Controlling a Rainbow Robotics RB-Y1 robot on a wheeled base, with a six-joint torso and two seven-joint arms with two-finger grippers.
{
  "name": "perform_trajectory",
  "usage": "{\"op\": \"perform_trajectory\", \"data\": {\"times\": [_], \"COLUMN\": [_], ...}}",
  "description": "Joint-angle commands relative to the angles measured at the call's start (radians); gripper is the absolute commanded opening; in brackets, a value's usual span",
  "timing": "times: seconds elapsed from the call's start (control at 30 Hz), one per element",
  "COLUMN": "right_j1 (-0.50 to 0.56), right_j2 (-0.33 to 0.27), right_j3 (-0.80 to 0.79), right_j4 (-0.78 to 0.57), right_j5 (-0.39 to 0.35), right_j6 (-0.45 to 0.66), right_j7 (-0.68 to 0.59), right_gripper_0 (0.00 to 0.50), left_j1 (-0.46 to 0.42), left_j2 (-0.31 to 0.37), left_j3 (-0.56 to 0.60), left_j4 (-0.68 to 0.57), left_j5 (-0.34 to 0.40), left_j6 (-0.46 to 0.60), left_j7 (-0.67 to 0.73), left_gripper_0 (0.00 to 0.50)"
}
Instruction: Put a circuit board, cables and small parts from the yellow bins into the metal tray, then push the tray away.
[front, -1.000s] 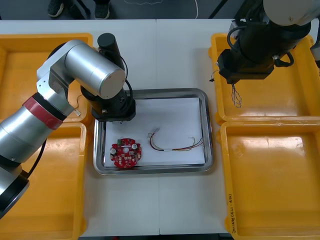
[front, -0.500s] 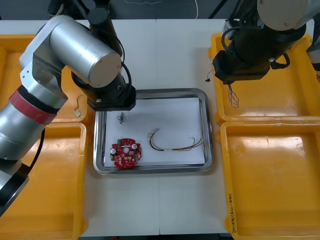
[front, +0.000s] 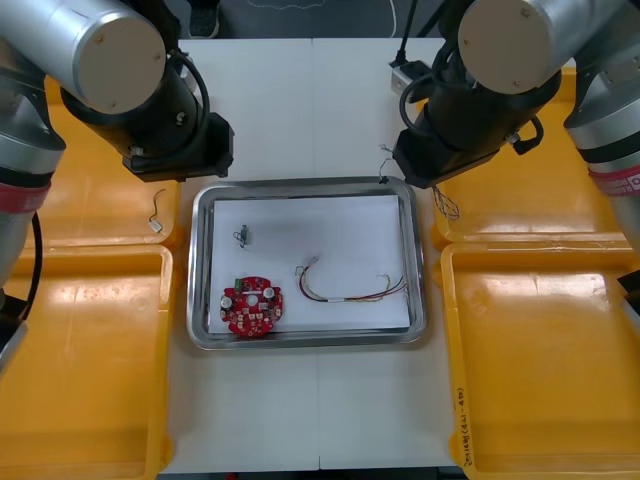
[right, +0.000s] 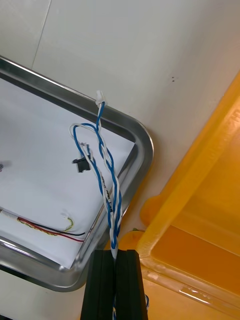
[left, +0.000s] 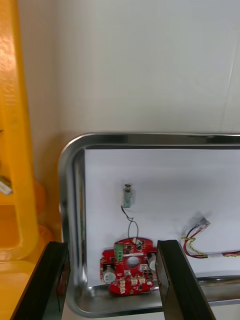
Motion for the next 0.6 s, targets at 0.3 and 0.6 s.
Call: {"op": "perform_trajectory", "data": {"times": [0.3, 0.6], "right_j1": [-0.009, -0.011], "right_j2": [0.083, 0.099], "right_j3": [0.108, 0.208], "right_j4": [-0.041, -0.041], "right_j5": [0.05, 0.078], "right_j6": [-0.087, -0.159], "right_j7": [0.304, 0.4], "right_gripper_0": [0.0, 0.0], "left_j1": [-0.065, -0.065], "left_j2": [0.2, 0.269], "left_j3": [0.121, 0.145], "left_j4": [0.08, 0.224], "left_j5": [0.104, 0.148], "left_j6": [0.01, -0.022], "left_j7": [0.006, 0.008], "left_gripper_0": [0.5, 0.5]}}
